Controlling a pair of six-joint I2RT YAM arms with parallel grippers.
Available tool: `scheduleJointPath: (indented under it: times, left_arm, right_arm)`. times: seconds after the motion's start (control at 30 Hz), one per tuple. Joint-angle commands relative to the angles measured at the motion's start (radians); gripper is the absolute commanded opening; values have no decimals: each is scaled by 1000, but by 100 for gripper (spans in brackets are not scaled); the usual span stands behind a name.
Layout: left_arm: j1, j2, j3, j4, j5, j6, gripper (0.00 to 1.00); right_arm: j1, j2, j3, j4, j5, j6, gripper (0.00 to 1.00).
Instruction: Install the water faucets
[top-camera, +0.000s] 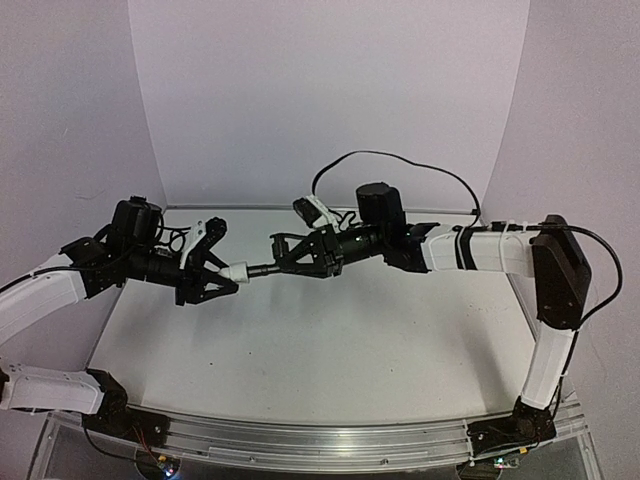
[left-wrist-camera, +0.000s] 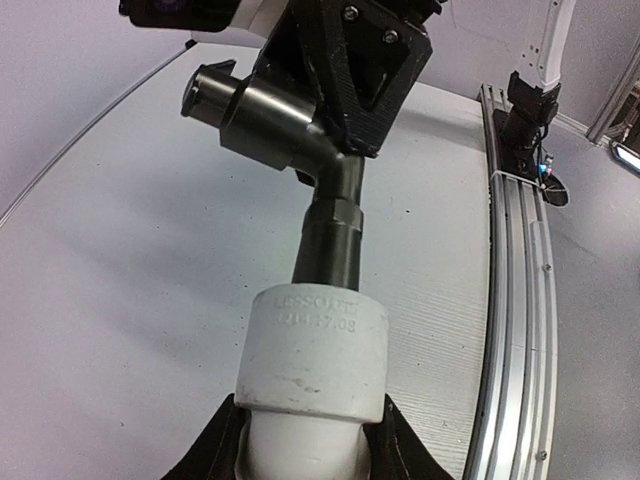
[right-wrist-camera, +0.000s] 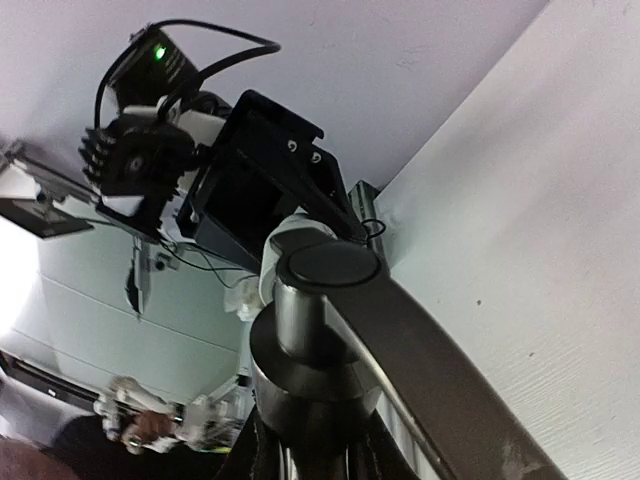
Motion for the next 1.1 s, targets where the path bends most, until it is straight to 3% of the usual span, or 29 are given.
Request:
scheduleJointPath:
  times: [0.0, 0.07, 0.13, 0.27, 0.43, 0.6, 0.83, 1.07]
  left_arm:
    - [-6, -49, 15, 145, -105, -21, 0]
    - [-6, -59, 14, 148, -113, -23, 0]
    - [-6, -66, 13, 152, -121, -26, 0]
    - [-6, -76, 10, 155, -116, -33, 0]
    - [-6, -82, 10, 155, -86, -45, 0]
    - [-6, -68, 16, 154, 37, -68, 0]
    - [-6, 23, 56, 115, 308, -112, 0]
    - [-7, 77, 85, 92, 420, -133, 0]
  right_arm:
    - [-34, -51, -38, 73, 142, 404, 49]
    - [-56, -90, -91, 73, 167, 392, 67]
    - [-84, -120, -123, 71, 156, 360, 72]
    - [-128, -173, -164, 17, 140, 186, 73]
    - [-133, -241, -76, -273, 297, -224, 75]
    - [-116, -360, -89, -302, 415, -589, 79]
    - [76, -503, -194, -240, 510, -1331, 83]
    - [157, -472, -168, -300, 491, -1617, 82]
